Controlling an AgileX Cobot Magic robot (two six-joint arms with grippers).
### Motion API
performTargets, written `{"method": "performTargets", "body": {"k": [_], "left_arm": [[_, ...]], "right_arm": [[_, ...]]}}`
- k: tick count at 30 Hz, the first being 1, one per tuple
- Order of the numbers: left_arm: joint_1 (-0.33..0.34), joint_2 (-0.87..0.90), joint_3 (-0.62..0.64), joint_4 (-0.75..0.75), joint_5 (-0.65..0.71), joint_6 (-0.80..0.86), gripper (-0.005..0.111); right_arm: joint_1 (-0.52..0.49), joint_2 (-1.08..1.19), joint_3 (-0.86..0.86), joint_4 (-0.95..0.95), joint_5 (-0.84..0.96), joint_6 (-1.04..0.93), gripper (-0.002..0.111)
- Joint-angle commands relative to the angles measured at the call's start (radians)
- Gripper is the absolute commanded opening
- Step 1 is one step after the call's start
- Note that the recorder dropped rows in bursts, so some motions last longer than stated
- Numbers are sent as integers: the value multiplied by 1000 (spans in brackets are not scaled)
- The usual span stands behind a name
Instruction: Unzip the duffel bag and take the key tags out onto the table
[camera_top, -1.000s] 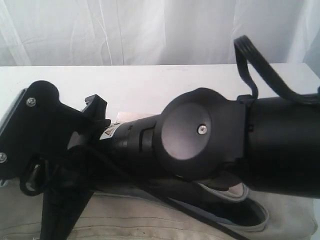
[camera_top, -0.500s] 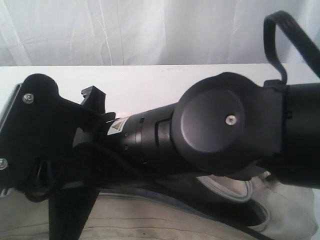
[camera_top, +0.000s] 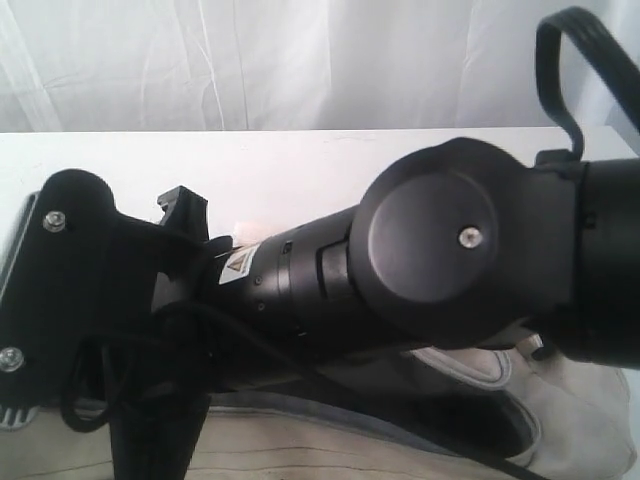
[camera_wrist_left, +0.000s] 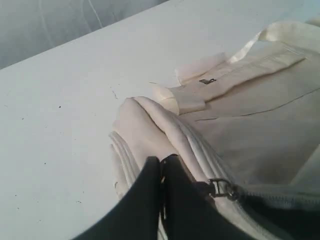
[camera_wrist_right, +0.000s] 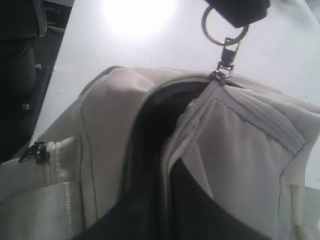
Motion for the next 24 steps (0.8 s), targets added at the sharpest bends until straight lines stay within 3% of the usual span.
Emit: {"method": "performTargets", "body": {"k": [1, 7, 16, 20, 24], "left_arm": [[3, -4, -4, 141, 55, -37, 0], [3, 42, -4, 192, 42, -78, 0], [16, 187, -4, 389, 3, -281, 0], [63, 261, -4, 479, -17, -392, 0], [158, 334, -4, 558, -87, -511, 0]], "right_arm": [[-4, -12, 1, -17, 133, 8, 0], [-4, -52, 1, -17, 170, 8, 0], [-4, -125, 1, -24, 207, 30, 0], [-4, -121, 1, -61, 263, 44, 0], [-4, -125, 1, -65, 267, 67, 0]]}}
